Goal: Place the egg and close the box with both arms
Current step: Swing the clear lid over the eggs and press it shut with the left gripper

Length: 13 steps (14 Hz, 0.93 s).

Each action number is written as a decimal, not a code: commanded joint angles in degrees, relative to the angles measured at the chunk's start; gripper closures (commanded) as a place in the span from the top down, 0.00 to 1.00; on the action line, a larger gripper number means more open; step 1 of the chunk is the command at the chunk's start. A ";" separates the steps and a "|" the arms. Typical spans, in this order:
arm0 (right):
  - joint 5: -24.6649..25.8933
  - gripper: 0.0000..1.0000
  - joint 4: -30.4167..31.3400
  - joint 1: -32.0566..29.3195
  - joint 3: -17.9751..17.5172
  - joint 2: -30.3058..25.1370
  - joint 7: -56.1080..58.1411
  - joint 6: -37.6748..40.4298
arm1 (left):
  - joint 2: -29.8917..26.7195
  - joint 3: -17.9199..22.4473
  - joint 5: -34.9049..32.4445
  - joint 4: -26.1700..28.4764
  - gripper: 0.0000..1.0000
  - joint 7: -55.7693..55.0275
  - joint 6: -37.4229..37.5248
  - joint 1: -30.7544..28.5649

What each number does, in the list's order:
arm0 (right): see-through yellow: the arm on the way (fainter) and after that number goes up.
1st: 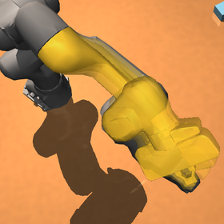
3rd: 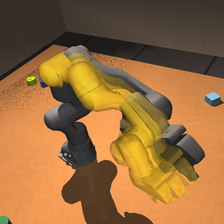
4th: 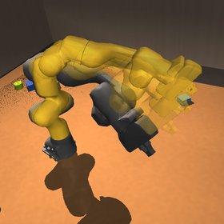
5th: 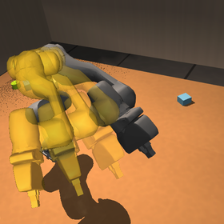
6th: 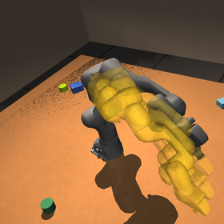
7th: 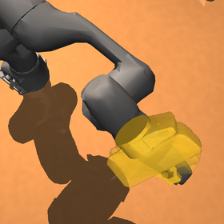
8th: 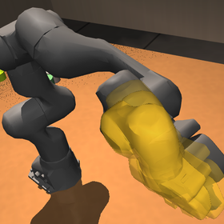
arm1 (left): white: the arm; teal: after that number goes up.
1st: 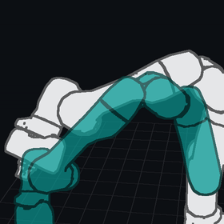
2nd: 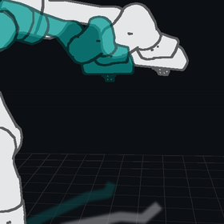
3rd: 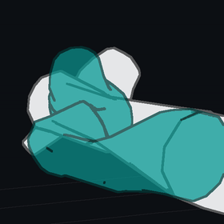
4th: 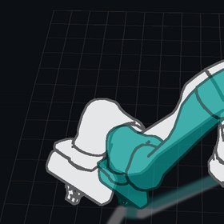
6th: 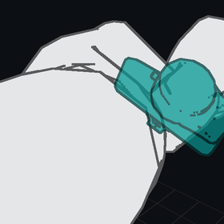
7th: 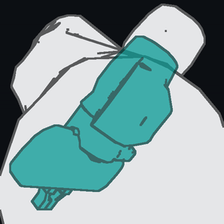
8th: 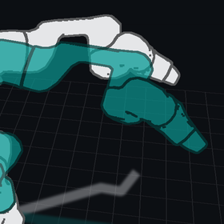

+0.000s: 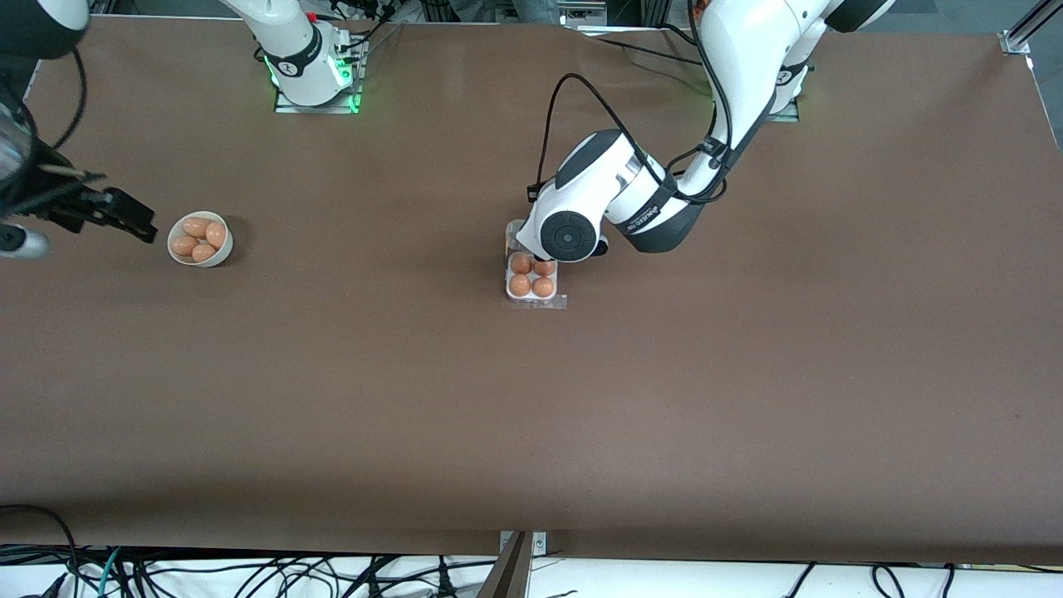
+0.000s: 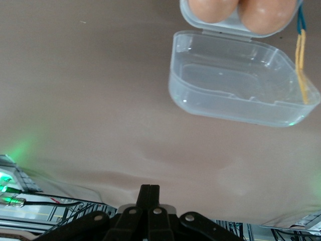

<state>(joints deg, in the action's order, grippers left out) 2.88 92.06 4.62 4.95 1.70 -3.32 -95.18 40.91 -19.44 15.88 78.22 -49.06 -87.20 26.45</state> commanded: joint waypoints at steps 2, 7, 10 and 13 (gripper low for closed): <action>0.28 1.00 5.05 -3.65 -2.22 -4.07 3.50 1.13 | 1.37 0.54 1.70 -1.32 0.01 -0.77 -4.80 1.24; 0.28 1.00 4.62 -6.73 -7.32 -3.72 0.86 1.22 | 3.21 0.63 2.75 -0.96 0.00 -0.86 -8.95 3.52; 0.20 1.00 4.27 -6.47 -7.15 -2.58 0.42 1.13 | 4.00 0.63 2.58 -0.97 0.00 -0.95 -8.95 3.96; 0.20 1.00 3.92 -6.21 -7.24 -2.23 0.25 1.05 | 4.88 1.42 2.22 -1.31 0.00 -0.69 -9.56 4.49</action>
<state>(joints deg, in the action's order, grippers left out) 2.87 95.90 -0.73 -1.16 -0.17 -2.38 -93.99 44.94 -19.27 16.99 78.23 -49.34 -96.36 30.17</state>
